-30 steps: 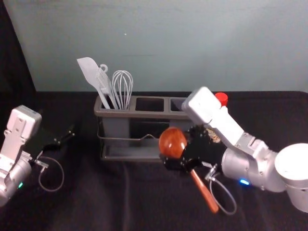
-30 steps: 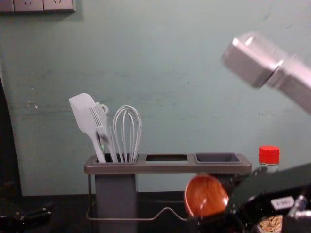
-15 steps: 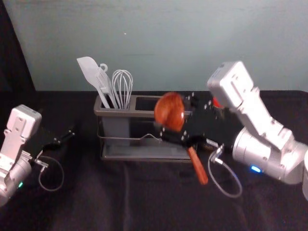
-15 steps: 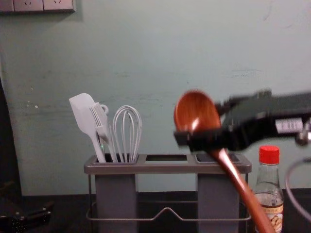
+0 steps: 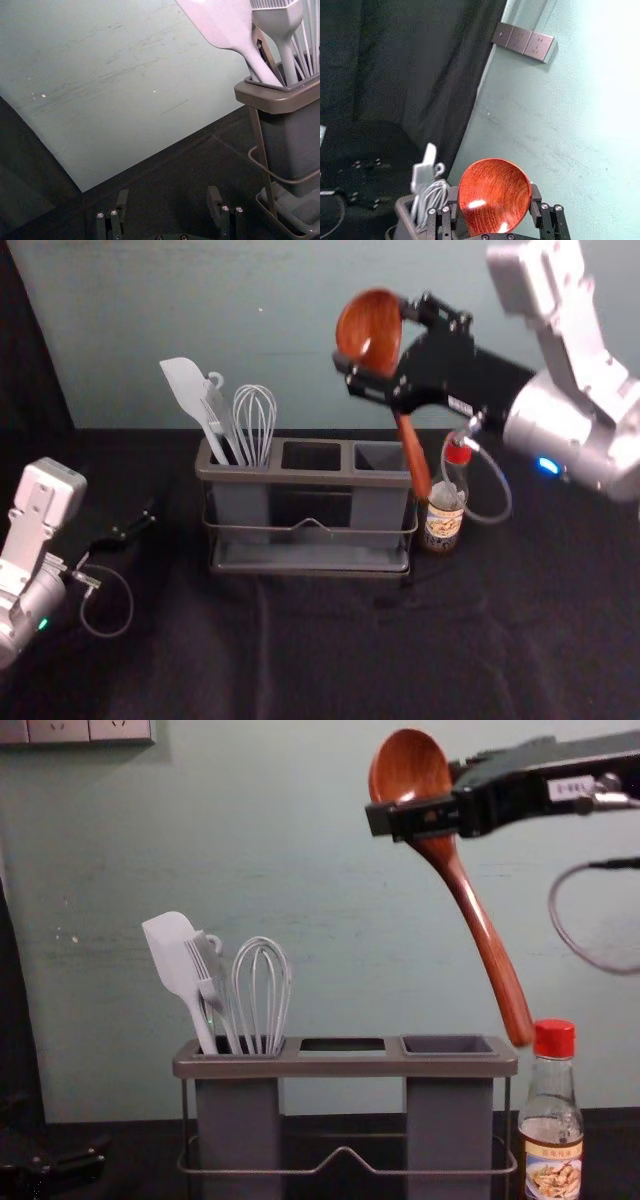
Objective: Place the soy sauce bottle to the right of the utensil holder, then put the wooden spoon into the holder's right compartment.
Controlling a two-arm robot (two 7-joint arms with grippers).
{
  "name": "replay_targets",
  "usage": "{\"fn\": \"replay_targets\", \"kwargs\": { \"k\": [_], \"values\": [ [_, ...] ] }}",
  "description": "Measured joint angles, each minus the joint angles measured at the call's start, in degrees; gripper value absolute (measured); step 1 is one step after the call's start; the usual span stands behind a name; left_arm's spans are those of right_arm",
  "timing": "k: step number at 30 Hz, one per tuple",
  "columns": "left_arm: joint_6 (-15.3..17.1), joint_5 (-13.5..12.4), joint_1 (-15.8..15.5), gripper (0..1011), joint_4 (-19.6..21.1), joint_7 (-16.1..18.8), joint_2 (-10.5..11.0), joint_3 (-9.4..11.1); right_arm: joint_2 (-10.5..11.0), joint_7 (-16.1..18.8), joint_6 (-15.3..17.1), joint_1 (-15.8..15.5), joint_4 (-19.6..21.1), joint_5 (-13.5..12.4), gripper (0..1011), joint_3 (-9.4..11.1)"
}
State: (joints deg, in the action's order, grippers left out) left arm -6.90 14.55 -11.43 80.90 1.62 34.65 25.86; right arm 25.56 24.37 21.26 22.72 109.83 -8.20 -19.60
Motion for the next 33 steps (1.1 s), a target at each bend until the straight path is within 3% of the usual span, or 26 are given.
{"fn": "replay_targets", "kwargs": {
  "k": [6,14,21,33],
  "values": [
    [0.00,0.00,0.00,1011,0.00,0.00,0.00,0.00,-1.52,0.78,0.78,6.30,-5.26,0.09,836,-2.14],
    [0.00,0.00,0.00,1011,0.00,0.00,0.00,0.00,-4.97,1.51,1.70,15.07,-15.60,1.28,836,-5.94],
    [0.00,0.00,0.00,1011,0.00,0.00,0.00,0.00,-6.90,1.92,1.90,18.53,-21.35,1.84,836,-7.75],
    [0.00,0.00,0.00,1011,0.00,0.00,0.00,0.00,-8.29,2.37,0.78,19.51,-26.97,1.41,836,-8.65]
  ]
}}
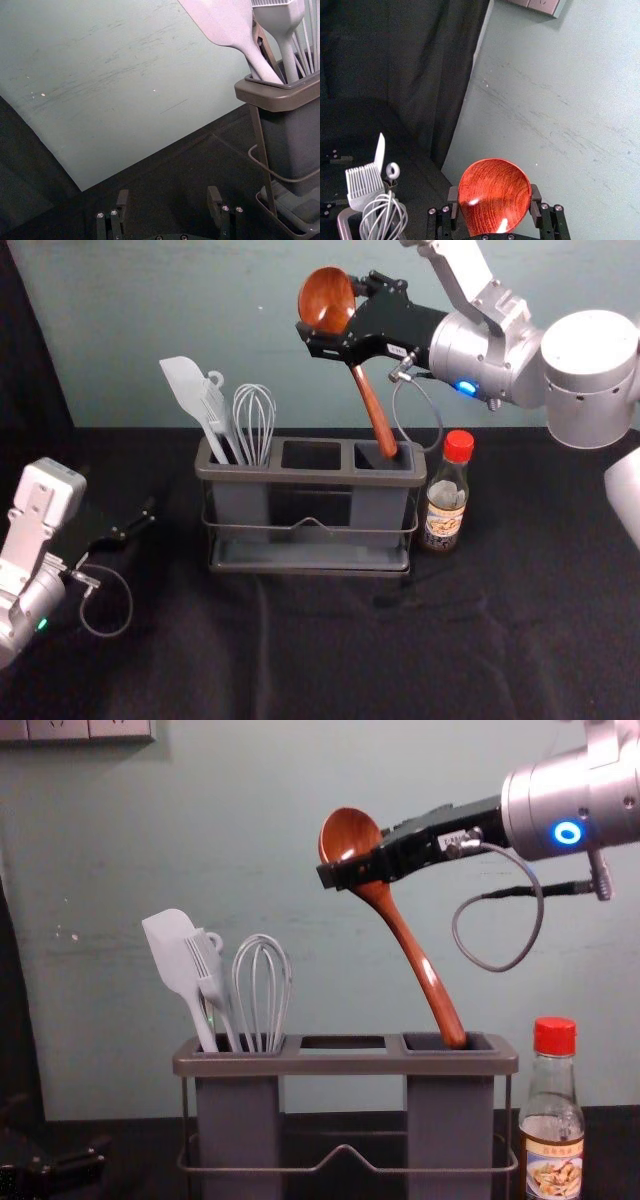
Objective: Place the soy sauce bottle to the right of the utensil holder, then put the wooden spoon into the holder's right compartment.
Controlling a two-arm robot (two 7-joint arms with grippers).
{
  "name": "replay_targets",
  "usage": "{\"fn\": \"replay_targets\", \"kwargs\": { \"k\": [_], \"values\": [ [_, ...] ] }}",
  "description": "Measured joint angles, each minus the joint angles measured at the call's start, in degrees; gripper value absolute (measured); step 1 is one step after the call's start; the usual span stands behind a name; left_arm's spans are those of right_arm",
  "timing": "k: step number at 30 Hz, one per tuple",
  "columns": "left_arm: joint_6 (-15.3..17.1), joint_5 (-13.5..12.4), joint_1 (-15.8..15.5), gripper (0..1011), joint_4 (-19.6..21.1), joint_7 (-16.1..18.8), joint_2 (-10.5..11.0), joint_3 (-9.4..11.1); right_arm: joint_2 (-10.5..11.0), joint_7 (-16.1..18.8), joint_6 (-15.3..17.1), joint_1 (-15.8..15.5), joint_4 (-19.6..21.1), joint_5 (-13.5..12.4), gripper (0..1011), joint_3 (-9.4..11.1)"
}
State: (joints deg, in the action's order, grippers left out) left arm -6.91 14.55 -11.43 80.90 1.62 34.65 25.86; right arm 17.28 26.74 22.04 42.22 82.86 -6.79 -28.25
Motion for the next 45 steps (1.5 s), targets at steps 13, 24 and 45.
{"fn": "replay_targets", "kwargs": {
  "k": [13,24,45],
  "values": [
    [0.00,0.00,0.00,1012,0.00,0.00,0.00,0.00,1.26,0.01,2.01,-2.25,2.39,-0.99,836,0.13],
    [0.00,0.00,0.00,1011,0.00,0.00,0.00,0.00,5.33,3.41,6.44,-4.73,8.27,-5.68,836,1.91],
    [0.00,0.00,0.00,1011,0.00,0.00,0.00,0.00,11.65,4.30,10.57,-8.91,13.28,-10.88,835,2.75]
  ]
}}
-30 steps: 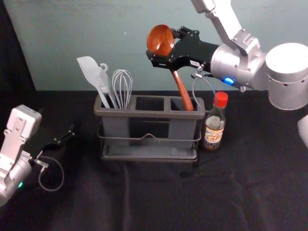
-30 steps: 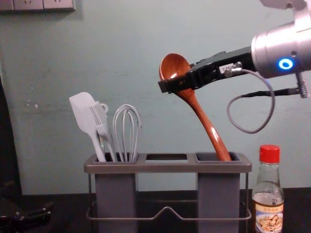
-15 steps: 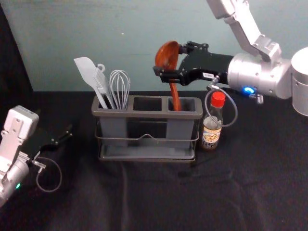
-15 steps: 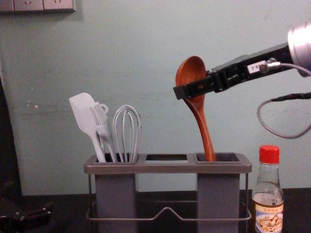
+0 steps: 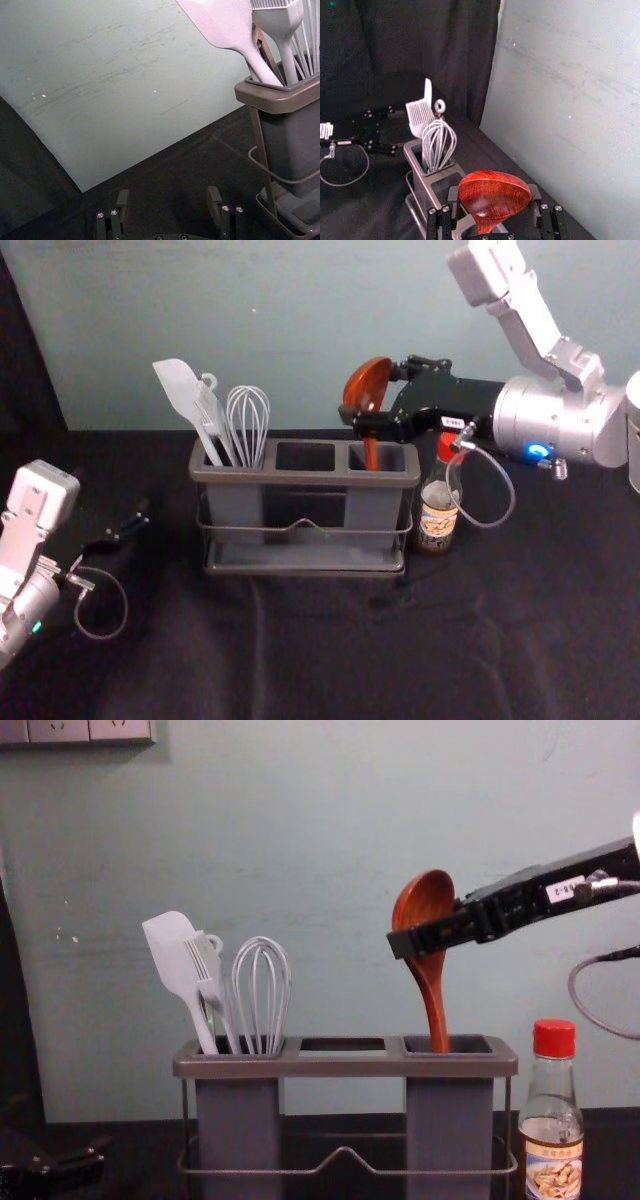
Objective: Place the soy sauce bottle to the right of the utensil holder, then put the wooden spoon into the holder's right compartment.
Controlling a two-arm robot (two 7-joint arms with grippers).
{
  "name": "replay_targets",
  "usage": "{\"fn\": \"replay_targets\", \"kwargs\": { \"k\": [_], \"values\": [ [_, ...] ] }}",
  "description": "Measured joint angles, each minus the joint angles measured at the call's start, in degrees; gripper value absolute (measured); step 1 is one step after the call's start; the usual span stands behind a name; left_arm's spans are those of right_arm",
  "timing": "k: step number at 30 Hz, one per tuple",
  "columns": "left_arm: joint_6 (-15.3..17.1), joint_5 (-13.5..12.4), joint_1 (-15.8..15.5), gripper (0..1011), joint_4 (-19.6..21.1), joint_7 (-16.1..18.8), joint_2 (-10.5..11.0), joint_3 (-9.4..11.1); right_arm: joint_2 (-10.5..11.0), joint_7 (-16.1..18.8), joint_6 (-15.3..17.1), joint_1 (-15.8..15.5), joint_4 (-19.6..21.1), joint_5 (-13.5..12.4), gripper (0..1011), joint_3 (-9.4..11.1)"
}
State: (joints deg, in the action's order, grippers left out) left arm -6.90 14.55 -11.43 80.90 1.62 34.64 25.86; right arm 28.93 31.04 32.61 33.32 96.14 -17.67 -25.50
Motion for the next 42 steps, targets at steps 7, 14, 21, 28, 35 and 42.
{"fn": "replay_targets", "kwargs": {
  "k": [7,14,21,28,35,42],
  "values": [
    [0.00,0.00,0.00,1012,0.00,0.00,0.00,0.00,0.05,0.00,0.27,0.81,-2.04,-0.32,836,-1.75],
    [0.00,0.00,0.00,1011,0.00,0.00,0.00,0.00,0.02,-0.78,0.12,0.98,-3.97,-1.08,836,-2.42],
    [0.00,0.00,0.00,1011,0.00,0.00,0.00,0.00,0.17,-1.09,-0.28,1.23,-4.85,-1.88,836,-3.34],
    [0.00,0.00,0.00,1011,0.00,0.00,0.00,0.00,0.18,-1.11,-0.29,1.21,-4.75,-1.83,835,-3.27],
    [0.00,0.00,0.00,1012,0.00,0.00,0.00,0.00,0.21,-1.12,-0.29,1.19,-4.64,-1.77,947,-3.17],
    [0.00,0.00,0.00,1011,0.00,0.00,0.00,0.00,0.23,-1.13,-0.28,1.15,-4.59,-1.72,1004,-3.13]
  ]
}}
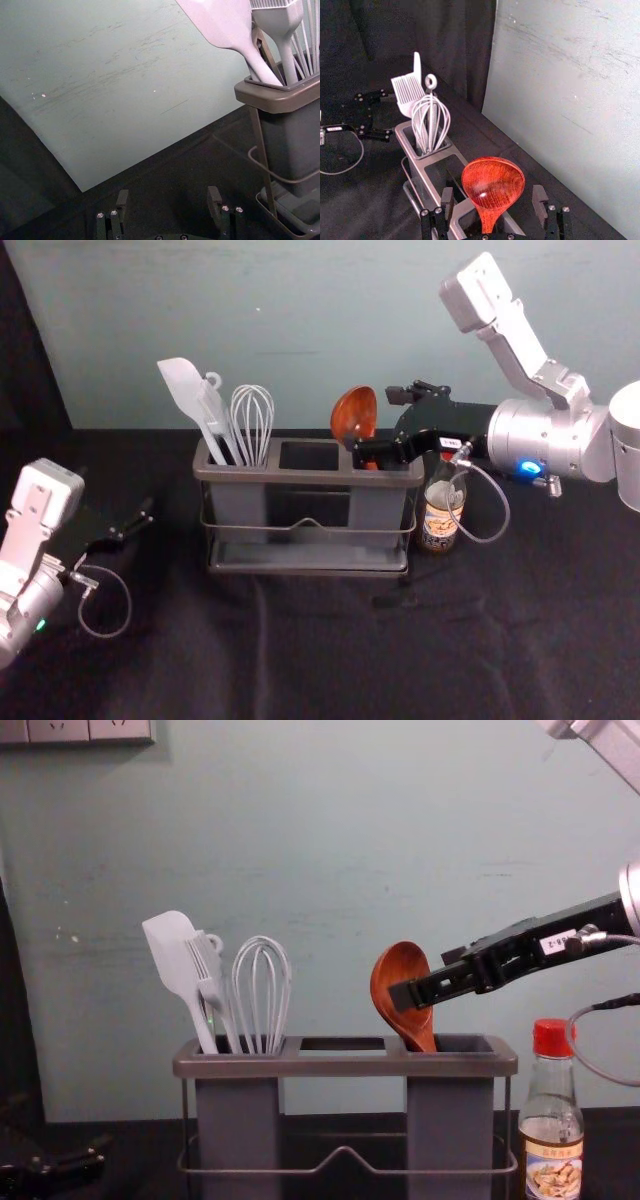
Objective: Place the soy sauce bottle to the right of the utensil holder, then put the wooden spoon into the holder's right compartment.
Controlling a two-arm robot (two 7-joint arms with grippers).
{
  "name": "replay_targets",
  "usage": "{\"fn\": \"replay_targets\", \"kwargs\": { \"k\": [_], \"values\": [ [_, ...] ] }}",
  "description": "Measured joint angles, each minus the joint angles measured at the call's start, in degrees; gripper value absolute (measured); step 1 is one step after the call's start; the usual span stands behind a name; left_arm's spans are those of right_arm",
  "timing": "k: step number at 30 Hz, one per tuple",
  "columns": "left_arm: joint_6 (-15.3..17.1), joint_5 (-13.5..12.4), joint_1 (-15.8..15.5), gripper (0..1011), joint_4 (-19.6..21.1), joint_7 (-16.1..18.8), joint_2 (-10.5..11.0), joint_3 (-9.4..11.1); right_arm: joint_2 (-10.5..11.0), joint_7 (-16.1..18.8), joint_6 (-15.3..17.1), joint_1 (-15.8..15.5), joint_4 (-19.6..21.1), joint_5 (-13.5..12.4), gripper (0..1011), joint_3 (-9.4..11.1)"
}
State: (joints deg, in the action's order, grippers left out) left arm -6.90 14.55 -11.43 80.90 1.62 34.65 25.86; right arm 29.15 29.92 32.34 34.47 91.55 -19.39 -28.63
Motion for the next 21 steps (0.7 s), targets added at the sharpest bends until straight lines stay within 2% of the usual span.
{"fn": "replay_targets", "kwargs": {
  "k": [16,18,21],
  "values": [
    [0.00,0.00,0.00,1011,0.00,0.00,0.00,0.00,0.01,-0.02,-0.01,-0.04,0.12,0.11,1004,0.07],
    [0.00,0.00,0.00,1011,0.00,0.00,0.00,0.00,0.34,-0.86,-0.22,-0.30,0.96,0.55,1004,0.03],
    [0.00,0.00,0.00,1011,0.00,0.00,0.00,0.00,0.88,-4.20,-0.45,-2.07,3.65,2.02,1004,0.59]
  ]
}}
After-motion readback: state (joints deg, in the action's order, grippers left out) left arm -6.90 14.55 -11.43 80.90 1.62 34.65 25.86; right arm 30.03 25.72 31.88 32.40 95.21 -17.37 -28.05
